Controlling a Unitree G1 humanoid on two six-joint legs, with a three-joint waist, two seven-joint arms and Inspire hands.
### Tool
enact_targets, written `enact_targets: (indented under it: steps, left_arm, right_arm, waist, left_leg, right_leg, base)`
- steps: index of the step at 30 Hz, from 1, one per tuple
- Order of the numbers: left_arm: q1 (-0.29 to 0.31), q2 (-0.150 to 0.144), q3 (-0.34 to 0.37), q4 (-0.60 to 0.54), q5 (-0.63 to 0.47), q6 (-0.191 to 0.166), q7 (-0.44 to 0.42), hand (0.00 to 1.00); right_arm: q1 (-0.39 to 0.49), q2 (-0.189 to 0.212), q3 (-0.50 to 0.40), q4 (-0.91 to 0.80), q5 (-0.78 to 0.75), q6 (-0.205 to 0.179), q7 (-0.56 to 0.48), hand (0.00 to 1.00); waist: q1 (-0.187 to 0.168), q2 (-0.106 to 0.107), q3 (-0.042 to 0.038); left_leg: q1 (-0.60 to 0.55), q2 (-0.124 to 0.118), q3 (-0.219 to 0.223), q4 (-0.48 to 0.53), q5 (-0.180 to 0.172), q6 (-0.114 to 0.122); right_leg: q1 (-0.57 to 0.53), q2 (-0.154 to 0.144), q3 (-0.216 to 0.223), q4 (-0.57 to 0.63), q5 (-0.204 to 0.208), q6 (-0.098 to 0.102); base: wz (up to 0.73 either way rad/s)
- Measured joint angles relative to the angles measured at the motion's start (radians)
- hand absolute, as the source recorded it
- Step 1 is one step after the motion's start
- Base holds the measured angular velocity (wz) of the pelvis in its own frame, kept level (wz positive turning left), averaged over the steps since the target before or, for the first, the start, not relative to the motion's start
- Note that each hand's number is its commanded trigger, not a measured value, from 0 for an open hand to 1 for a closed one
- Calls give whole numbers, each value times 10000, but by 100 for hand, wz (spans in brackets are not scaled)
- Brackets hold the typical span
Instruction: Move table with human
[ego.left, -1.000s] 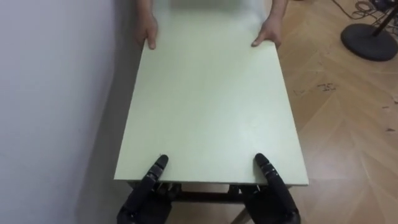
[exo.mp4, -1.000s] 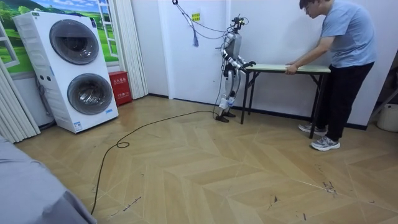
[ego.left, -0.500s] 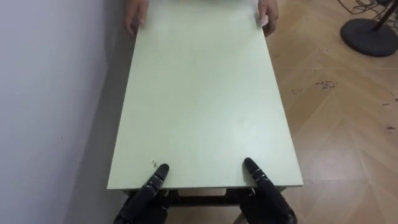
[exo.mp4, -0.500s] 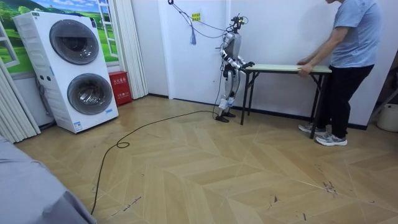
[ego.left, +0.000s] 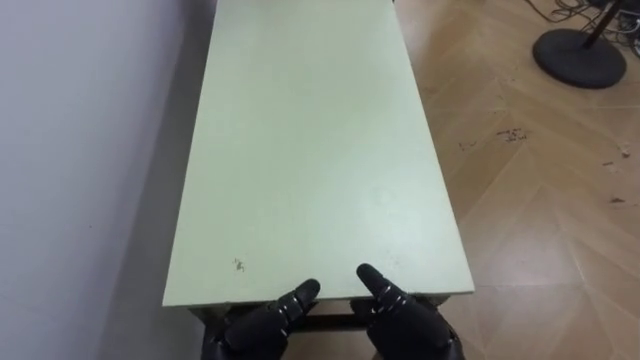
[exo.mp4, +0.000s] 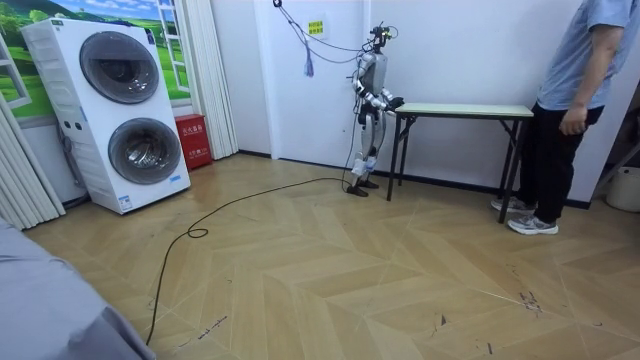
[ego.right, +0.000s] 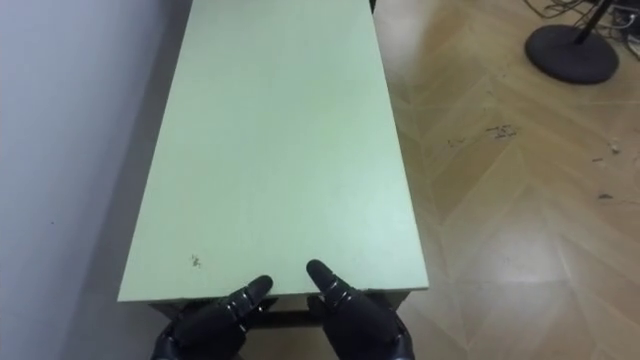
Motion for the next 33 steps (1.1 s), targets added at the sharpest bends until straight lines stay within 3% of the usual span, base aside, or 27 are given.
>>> enact_targets:
  steps: [13, 19, 24, 29, 33]
  left_arm:
    - [-2, 98, -6, 152, 770, 148, -568, 0]
    - [-46, 118, -130, 305, 2838, 182, -1235, 0]
    - [-594, 202, -494, 1495, 4882, 504, -1628, 0]
    - [-599, 408, -495, 2220, 5539, 791, -1650, 0]
    - [-754, 434, -490, 2986, 6076, 819, -1647, 0]
  right_arm:
    - [78, -60, 2, 24, -439, 211, 386, 0]
    - [125, -89, -138, 92, -2175, 215, 617, 0]
    - [32, -439, -30, 303, -3938, 434, 1256, 0]
    - [-91, -470, -68, 1368, -5390, 669, 1470, 0]
    - [-585, -462, 34, 2967, -5970, 767, 1457, 0]
  waist:
    - [0, 125, -71]
    - [6, 122, -65]
    - [13, 59, -60]
    - [23, -138, -131]
    - [23, -192, -118]
  left_leg:
    - [36, 1, -2, 2, 0, 1]
    - [89, 7, -12, -14, -1, -1]
    - [121, 9, -21, -20, -1, -1]
    - [129, 26, -18, -20, -2, -2]
    - [180, 21, -20, -22, -2, -2]
  right_leg:
    - [48, 0, -6, -25, 0, 0]
    - [110, 7, -38, -67, 0, -1]
    - [136, 10, -54, -65, -1, -3]
    - [148, 21, -56, -68, -1, -3]
    - [196, 13, -73, -67, 0, -6]
  base:
    - [0]
    - [0]
    - [0]
    - [0]
    - [0]
